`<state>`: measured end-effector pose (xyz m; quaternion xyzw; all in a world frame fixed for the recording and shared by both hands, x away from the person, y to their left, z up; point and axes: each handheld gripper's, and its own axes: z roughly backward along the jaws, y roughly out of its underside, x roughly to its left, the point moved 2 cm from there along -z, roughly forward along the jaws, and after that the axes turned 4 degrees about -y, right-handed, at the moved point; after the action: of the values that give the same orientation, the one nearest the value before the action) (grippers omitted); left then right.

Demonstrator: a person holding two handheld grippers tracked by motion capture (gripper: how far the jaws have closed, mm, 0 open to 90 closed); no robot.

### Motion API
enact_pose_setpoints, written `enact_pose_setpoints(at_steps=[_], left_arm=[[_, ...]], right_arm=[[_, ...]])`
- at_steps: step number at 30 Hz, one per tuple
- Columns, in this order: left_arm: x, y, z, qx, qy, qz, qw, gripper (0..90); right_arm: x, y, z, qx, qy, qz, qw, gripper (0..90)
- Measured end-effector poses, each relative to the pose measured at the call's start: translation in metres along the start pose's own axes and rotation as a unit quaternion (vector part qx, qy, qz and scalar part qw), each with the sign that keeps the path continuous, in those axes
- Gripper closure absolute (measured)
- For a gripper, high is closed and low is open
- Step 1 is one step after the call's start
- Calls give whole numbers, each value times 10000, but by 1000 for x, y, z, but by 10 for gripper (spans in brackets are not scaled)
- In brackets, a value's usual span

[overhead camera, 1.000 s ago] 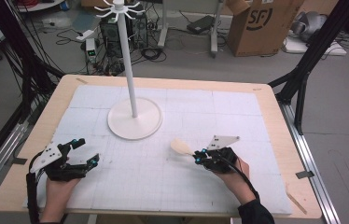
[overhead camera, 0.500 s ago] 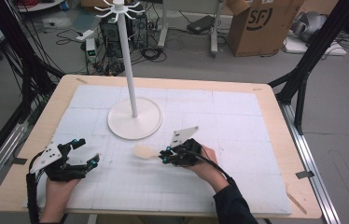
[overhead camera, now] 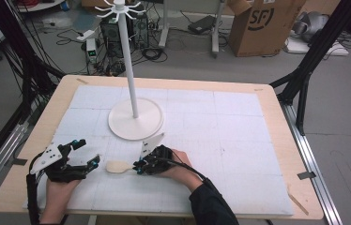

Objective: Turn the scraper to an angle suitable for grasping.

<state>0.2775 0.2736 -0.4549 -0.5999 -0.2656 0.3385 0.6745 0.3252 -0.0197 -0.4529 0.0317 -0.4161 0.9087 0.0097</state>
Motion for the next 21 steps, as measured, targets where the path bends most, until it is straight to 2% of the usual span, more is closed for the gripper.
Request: enact_pose_setpoints(at_steps=[7, 12, 13, 14, 15, 16, 21], left_arm=[[0, 0, 0, 0, -15, 24, 10000, 136], [0, 0, 0, 1, -19, 22, 10000, 135], [0, 0, 0, 1, -19, 22, 10000, 135], [0, 0, 0, -5, -18, 26, 10000, 135], [0, 0, 0, -4, -9, 24, 10000, 135], [0, 0, 0, -5, -1, 26, 10000, 135], [0, 0, 0, -10, 8, 2, 10000, 135]], right_arm=[[-1, 3, -7, 170, -11, 28, 9999, 807], [1, 2, -7, 177, 36, 82, 9998, 790], [2, 2, -7, 177, 60, 104, 9998, 727], [2, 2, -7, 177, 60, 104, 9998, 727], [2, 1, -7, 113, 99, 139, 9998, 616], [4, -2, -3, -60, 217, 103, 9997, 514], [8, -8, 17, -391, 389, 84, 9984, 407]])
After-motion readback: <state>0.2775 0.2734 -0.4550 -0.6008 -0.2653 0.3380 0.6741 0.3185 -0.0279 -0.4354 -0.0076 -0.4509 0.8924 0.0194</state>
